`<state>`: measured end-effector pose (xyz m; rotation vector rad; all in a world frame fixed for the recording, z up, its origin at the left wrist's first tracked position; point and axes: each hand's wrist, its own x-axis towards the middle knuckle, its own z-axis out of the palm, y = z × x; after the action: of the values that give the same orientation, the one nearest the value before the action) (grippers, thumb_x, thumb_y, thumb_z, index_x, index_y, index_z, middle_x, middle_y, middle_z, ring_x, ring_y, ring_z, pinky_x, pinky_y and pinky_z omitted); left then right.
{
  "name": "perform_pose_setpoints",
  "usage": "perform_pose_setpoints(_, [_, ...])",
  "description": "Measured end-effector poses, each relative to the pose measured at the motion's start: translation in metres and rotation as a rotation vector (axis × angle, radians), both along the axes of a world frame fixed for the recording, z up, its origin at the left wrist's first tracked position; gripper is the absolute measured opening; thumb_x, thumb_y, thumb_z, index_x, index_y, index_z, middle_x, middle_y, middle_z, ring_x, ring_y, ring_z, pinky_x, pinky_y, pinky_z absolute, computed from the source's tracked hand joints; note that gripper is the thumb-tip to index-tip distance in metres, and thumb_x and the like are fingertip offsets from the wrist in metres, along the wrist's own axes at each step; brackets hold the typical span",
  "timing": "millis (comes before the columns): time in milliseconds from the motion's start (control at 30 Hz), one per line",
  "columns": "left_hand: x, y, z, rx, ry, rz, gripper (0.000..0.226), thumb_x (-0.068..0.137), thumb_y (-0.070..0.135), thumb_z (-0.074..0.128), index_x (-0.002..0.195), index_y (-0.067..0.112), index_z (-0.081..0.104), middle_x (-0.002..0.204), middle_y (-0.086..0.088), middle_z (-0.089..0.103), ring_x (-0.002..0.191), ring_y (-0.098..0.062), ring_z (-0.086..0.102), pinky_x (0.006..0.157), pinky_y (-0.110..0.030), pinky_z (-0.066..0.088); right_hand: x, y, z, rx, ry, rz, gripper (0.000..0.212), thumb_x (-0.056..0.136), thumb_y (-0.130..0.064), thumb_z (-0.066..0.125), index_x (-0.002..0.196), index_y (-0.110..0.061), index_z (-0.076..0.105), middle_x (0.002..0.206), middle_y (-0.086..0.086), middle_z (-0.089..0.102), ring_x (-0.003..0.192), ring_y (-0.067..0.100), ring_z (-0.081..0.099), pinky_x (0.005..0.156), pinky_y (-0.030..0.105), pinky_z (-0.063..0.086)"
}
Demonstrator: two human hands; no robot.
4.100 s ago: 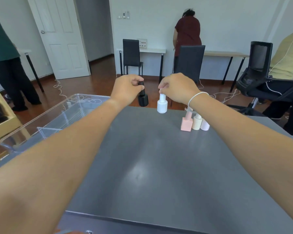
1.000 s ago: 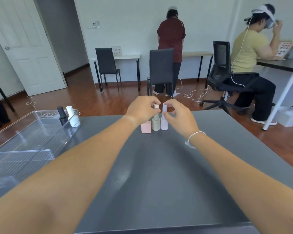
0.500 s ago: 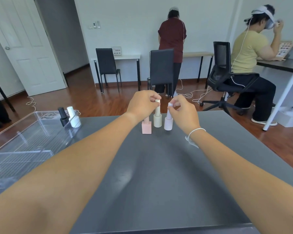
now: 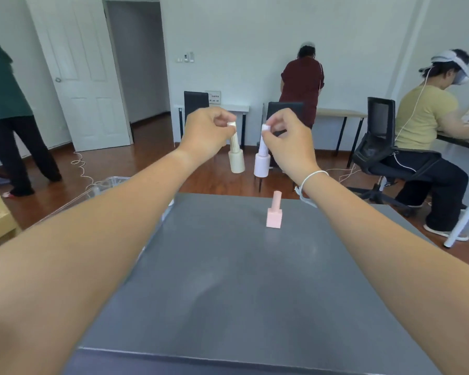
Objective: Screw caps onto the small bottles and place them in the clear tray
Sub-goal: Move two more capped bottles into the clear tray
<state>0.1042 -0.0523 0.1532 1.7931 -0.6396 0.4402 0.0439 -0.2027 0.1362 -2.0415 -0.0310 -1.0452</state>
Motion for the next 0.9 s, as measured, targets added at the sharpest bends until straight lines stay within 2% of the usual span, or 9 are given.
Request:
perform_pose_setpoints(167, [0.019,0.084,-0.001,0.009,0.032,0.111,0.012,0.082,0.008,0.063,0.087,0.019,0.066,0.074,0.005,0.06,0.065,-0.013,0.059,0.067,-0.023,0.057,0.033,0.077,0.005,0.007,-0.004,0.133,0.009,0.082,-0.015,0.055,0.082,-0.023,0.051,0.075,-0.011,0.055,0.069,0.006,0.051,0.056,0.007,0.037])
perform_pose_setpoints(300, [0.03,0.147,-0.009,0.026,0.077,0.209,0.012,0.083,0.006,0.062,0.089,0.016,0.065,0.077,0.004,0.058,0.066,-0.011,0.058,0.056,-0.011,0.052,0.06,0.132,-0.003,0.031,0.027,0.242,0.009,0.082,-0.014,0.055,0.081,-0.022,0.051,0.071,-0.011,0.054,0.064,0.002,0.049,0.053,0.002,0.036])
perform_pose_setpoints(367, [0.034,0.172,-0.014,0.05,0.091,0.252,0.012,0.083,0.006,0.061,0.09,0.015,0.065,0.076,0.004,0.058,0.064,-0.011,0.058,0.054,-0.009,0.051,0.074,0.154,-0.008,0.043,0.059,0.283,0.012,0.082,-0.014,0.055,0.079,-0.024,0.05,0.072,-0.007,0.056,0.061,0.005,0.05,0.05,0.006,0.037])
perform_pose_setpoints(467, [0.046,0.2,-0.023,0.063,0.118,0.302,0.014,0.083,0.003,0.061,0.094,0.01,0.066,0.075,0.004,0.057,0.063,-0.013,0.057,0.061,-0.015,0.054,0.093,0.18,-0.017,0.063,0.097,0.329,0.023,0.082,-0.012,0.055,0.071,-0.03,0.047,0.074,0.001,0.058,0.066,0.016,0.055,0.06,0.023,0.048])
perform_pose_setpoints(533, [0.057,0.211,-0.029,0.063,0.131,0.329,0.016,0.083,0.002,0.06,0.097,0.007,0.066,0.074,0.003,0.057,0.06,-0.013,0.057,0.058,-0.013,0.052,0.105,0.192,-0.024,0.06,0.115,0.339,0.022,0.082,-0.012,0.055,0.071,-0.03,0.047,0.075,0.003,0.059,0.069,0.019,0.057,0.063,0.028,0.049])
perform_pose_setpoints(633, [0.075,0.216,-0.042,0.084,0.152,0.355,0.017,0.083,0.003,0.06,0.097,0.007,0.067,0.076,0.002,0.059,0.059,-0.015,0.059,0.057,-0.013,0.051,0.125,0.204,-0.038,0.048,0.157,0.35,0.008,0.083,-0.01,0.055,0.083,-0.018,0.056,0.072,0.0,0.057,0.069,0.019,0.056,0.063,0.03,0.049])
perform_pose_setpoints(700, [0.085,0.214,-0.053,0.117,0.154,0.364,0.015,0.082,0.003,0.061,0.094,0.01,0.067,0.082,-0.003,0.061,0.059,-0.014,0.059,0.055,-0.01,0.05,0.138,0.209,-0.048,0.035,0.197,0.355,0.009,0.084,-0.009,0.055,0.09,-0.013,0.059,0.067,-0.006,0.055,0.068,0.016,0.055,0.066,0.03,0.05])
perform_pose_setpoints(800, [0.1,0.208,-0.068,0.142,0.141,0.38,0.016,0.081,0.004,0.063,0.087,0.018,0.067,0.089,-0.008,0.063,0.064,-0.013,0.058,0.054,-0.008,0.047,0.153,0.213,-0.06,-0.011,0.244,0.343,0.013,0.084,-0.008,0.055,0.095,-0.012,0.062,0.065,-0.011,0.053,0.07,0.014,0.054,0.065,0.022,0.045])
perform_pose_setpoints(900, [0.113,0.202,-0.078,0.16,0.15,0.368,0.016,0.081,0.005,0.063,0.089,0.017,0.067,0.09,-0.008,0.063,0.061,-0.009,0.057,0.045,-0.005,0.043,0.163,0.214,-0.068,-0.075,0.292,0.328,0.015,0.084,-0.011,0.054,0.095,-0.017,0.063,0.073,-0.008,0.058,0.075,0.016,0.057,0.067,0.026,0.046])
